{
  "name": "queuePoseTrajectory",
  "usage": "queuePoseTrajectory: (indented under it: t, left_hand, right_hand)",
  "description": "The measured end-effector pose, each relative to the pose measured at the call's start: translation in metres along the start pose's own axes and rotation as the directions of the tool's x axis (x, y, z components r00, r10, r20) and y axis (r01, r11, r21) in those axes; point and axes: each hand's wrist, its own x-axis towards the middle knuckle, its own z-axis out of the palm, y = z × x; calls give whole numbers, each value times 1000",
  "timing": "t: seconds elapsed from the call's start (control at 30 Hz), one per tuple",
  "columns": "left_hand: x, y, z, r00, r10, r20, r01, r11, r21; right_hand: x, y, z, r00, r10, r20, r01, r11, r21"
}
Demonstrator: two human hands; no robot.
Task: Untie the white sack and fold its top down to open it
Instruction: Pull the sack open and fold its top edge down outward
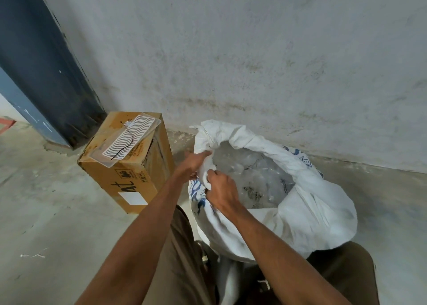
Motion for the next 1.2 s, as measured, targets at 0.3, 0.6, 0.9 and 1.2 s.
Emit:
queuePoseTrajectory:
  t: [0.3, 0.6, 0.9, 1.2]
  left_hand:
    - [21, 9, 8, 917, 13, -398, -110, 969, -220]
    - [21, 11, 4, 997, -80, 4, 76, 935, -345]
    - [36, 3, -22, 986, 56, 159, -14, 967, -253]
    - [54, 26, -35, 939, 52, 340, -212, 866, 453]
  right_hand:
    - [7, 12, -6, 990, -54, 130, 10, 949, 315]
    - [53, 45, -30, 954, -155, -258, 73, 951, -301]
    - [127, 75, -29, 995, 32, 100, 13, 908, -420]
    - [175, 119, -93, 846, 30, 533, -10, 999, -40]
